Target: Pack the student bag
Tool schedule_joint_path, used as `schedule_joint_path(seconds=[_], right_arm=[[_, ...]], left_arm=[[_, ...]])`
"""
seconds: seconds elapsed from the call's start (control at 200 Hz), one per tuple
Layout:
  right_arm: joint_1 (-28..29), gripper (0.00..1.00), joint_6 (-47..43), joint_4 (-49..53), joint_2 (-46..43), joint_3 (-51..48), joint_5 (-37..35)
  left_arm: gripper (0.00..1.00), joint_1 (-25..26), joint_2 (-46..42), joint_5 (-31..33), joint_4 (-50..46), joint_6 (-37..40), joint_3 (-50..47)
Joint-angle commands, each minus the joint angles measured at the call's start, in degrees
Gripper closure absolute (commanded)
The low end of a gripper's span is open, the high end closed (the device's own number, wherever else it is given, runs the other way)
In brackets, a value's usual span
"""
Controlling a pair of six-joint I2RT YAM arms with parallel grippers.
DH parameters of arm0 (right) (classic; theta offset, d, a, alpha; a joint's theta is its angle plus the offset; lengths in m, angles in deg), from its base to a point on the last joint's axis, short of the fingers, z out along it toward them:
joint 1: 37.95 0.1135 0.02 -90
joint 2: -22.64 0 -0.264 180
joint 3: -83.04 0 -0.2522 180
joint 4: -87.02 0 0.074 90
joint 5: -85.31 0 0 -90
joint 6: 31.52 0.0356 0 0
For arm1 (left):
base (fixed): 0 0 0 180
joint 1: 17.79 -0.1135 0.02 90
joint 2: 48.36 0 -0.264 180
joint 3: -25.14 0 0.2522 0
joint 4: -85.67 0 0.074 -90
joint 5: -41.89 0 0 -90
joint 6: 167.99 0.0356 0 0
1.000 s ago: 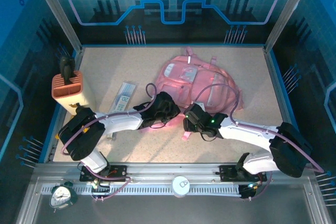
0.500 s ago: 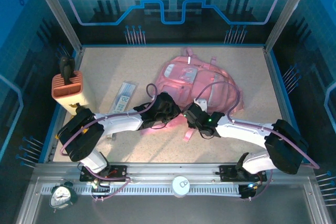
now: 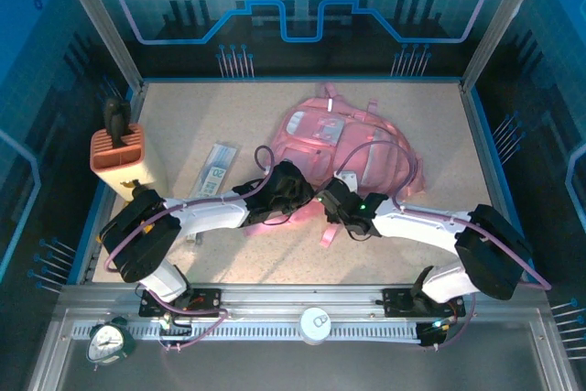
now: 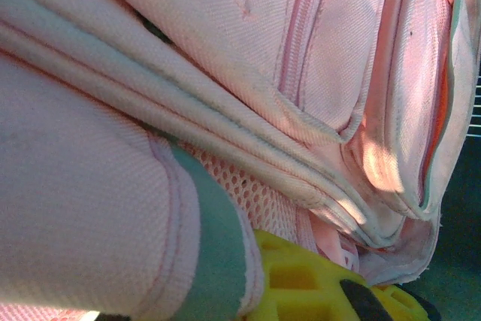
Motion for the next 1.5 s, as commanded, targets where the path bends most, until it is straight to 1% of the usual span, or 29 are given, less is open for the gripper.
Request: schedule_joint_path(seconds=[0.0, 0.045, 0.135, 0.195, 0.335, 0.43, 0.575, 0.675, 0.775, 0.861, 0.911, 1.036, 1.081, 1.146, 1.216, 1.346, 1.441, 1.496], right_arm=[[-1.4, 0.74, -1.1, -1.4, 0.6, 1.4, -4.0], [-1.4, 0.77, -1.4, -1.2, 0.4, 1.3, -3.9], [-1.3, 0.86, -1.7, 0.1, -0.1, 1.1, -3.2], [-1.2, 0.89, -1.7, 0.8, -1.0, 0.1, -3.2], [-1.4, 0.95, -2.2, 0.9, -4.8, -4.1, -1.8], [-1.8, 0.96, -2.6, 1.5, -7.3, -6.4, -1.4], [-4.7, 1.00, -3.4, 4.4, -12.3, -9.5, 1.2], [-7.6, 1.00, -4.5, 6.1, -17.1, -12.0, 3.0], [-9.9, 1.00, -4.2, 8.5, -20.9, -13.9, 2.6], [-10.7, 1.00, -5.2, 5.7, -21.8, -14.9, 5.5], [-10.8, 1.00, -5.5, 4.1, -20.6, -14.3, 6.6], [-10.8, 1.00, -8.1, 0.0, -15.0, -11.8, 9.4], [-10.7, 0.95, -9.5, -2.6, -13.4, -11.7, 10.3], [-10.8, 0.92, -10.2, -4.5, -11.4, -11.3, 10.4], [-10.8, 0.80, -10.4, -4.5, -10.1, -10.1, 10.4], [-10.7, 0.74, -10.1, -5.0, -8.0, -9.3, 8.1], [-10.7, 0.74, -9.9, -5.8, -6.7, -9.2, 7.7], [-10.7, 0.77, -9.9, -5.5, -6.0, -8.9, 6.6]], left_arm=[[1.00, 1.1, -3.6, -1.9, 1.9, 2.2, 0.3], [1.00, 1.1, -3.7, -1.8, 1.8, 2.3, 0.3], [1.00, 1.1, -3.9, -1.0, 1.1, 2.8, 0.5], [1.00, 1.0, -3.9, -0.2, -0.2, 3.4, 0.7], [1.00, 0.5, -4.5, 1.1, -1.9, 4.2, 0.5], [1.00, -0.4, -4.3, 0.8, -2.4, 4.7, 0.4], [1.00, -3.2, -4.8, 0.1, -3.3, 5.2, -0.6], [1.00, -6.4, -5.3, -1.8, -3.1, 5.8, -1.8], [1.00, -9.1, -5.5, -3.3, -3.8, 6.7, -2.4], [1.00, -11.3, -5.7, -3.8, -4.3, 7.1, -3.1], [1.00, -12.2, -5.9, -4.4, -3.7, 7.1, -3.4], [1.00, -12.2, -6.2, -4.7, -3.5, 7.7, -3.0], [1.00, -12.3, -6.0, -5.1, -3.7, 7.9, -2.7], [1.00, -12.1, -5.5, -6.1, -2.7, 7.4, -2.8], [1.00, -12.0, -4.8, -7.0, -2.0, 7.1, -2.7], [1.00, -12.0, -4.3, -7.2, -1.6, 6.9, -2.8], [1.00, -12.0, -4.4, -7.2, -1.5, 7.1, -2.8], [1.00, -12.0, -4.4, -7.0, -2.0, 7.6, -2.3]])
